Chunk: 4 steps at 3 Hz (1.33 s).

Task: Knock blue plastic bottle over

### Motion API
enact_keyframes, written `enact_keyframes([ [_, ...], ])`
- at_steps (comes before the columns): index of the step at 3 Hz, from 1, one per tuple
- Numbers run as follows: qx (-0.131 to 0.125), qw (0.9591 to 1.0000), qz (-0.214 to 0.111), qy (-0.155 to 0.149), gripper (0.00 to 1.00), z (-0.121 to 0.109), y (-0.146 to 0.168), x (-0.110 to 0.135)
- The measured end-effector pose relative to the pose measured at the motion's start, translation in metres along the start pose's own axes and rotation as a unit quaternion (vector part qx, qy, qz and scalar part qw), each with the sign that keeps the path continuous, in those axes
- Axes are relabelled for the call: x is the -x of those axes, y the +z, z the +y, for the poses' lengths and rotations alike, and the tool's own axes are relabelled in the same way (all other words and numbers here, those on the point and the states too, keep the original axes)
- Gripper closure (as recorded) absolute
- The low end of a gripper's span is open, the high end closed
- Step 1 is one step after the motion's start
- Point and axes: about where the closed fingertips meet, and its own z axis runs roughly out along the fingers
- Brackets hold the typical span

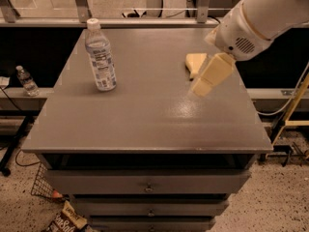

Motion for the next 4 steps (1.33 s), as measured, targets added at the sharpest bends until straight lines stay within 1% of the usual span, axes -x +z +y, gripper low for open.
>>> enact_keyframes([
  [1,-0.007,0.9999,-0.009,0.0,0.0,-0.004,0.002,0.005],
  [2,-0.001,0.9996,-0.029,-0.002,0.0,-0.004,0.01,0.018],
  [3,0.013,0.9959,-0.084,-0.029,0.0,-0.008,0.032,0.064],
  [4,0.028,0.989,-0.139,-0.041,0.0,-0.008,0.06,0.1],
])
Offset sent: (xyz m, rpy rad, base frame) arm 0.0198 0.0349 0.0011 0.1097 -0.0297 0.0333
